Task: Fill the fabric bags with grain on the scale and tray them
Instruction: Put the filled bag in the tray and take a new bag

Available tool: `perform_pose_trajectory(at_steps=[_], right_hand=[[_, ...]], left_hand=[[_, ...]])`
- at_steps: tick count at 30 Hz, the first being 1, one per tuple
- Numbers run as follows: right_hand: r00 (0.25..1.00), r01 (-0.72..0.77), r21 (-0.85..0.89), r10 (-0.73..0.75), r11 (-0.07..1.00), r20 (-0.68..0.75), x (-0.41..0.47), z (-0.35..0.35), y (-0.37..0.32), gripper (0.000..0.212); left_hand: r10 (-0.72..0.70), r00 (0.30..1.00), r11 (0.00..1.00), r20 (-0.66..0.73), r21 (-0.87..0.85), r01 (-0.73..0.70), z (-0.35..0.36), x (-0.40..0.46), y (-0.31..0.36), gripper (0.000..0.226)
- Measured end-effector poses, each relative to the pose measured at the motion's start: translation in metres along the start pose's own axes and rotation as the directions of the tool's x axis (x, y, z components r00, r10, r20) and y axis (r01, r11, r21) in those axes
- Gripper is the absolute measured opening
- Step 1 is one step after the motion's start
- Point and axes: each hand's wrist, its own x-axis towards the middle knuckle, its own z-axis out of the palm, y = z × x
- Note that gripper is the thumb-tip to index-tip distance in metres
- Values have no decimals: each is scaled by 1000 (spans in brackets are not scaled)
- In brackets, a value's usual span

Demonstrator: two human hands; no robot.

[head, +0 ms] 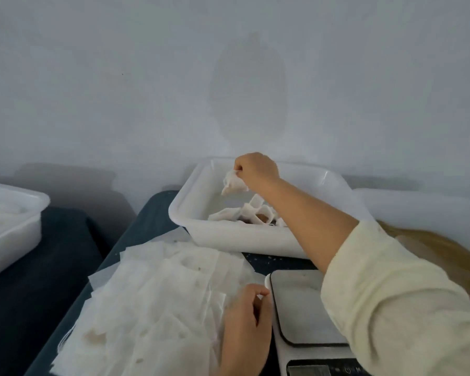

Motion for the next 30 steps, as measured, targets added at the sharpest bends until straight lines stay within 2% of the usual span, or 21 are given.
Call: perform_pose_trajectory(at_steps=[3, 6, 10, 12, 14, 16, 18, 20, 23, 24, 26, 28, 30], right_hand=[[990, -41, -14, 42, 999, 136, 0, 36, -5, 28], [976, 26, -9, -23, 1000, 214, -12, 54, -6, 28], [991, 39, 182, -61, 983, 116, -24, 32, -8, 31], [996, 56, 311, -73, 949, 46, -40, 18, -16, 28], [988, 113, 435, -149, 893, 49, -67, 8, -30, 23], [957, 158, 501, -256, 851, 134, -97, 2, -46, 17], [925, 169, 528, -318, 832, 206, -123, -5, -52, 14], [932, 114, 602, -294, 790, 210, -143, -16, -47, 11], [967, -14, 752, -183, 659, 178, -176, -29, -32, 6], [974, -40, 787, -150, 616, 167, -189, -30, -26, 6], [982, -67, 836, -113, 545, 153, -216, -28, -16, 9], [980, -93, 830, -98, 550, 175, -244, -23, -6, 12], [971, -132, 802, -86, 582, 222, -266, -15, 1, 13]], left_hand=[[-53, 999, 999, -8, -12, 53, 0, 3, -2, 17], [-120, 992, 992, -36, -47, 118, 2, 4, -1, 16], [-157, 985, 986, -69, -59, 153, 4, 4, 0, 12], [-141, 988, 990, -64, -26, 140, 3, 3, 1, 13], [-117, 992, 993, -54, 13, 118, 0, 2, 5, 19], [-29, 999, 997, -20, 76, 30, -3, -2, 13, 24], [142, 987, 950, 82, 268, -159, -7, -9, 27, 21], [264, 942, 832, 206, 445, -330, -16, -18, 44, 20], [363, 915, 722, 177, 567, -397, -48, -29, 60, 18], [359, 921, 697, 152, 613, -372, -64, -34, 59, 19], [240, 958, 641, 155, 716, -276, -96, -40, 44, 33], [58, 979, 551, 193, 812, -193, -123, -45, 28, 49], [-46, 972, 517, 232, 838, -175, -136, -47, 18, 50]])
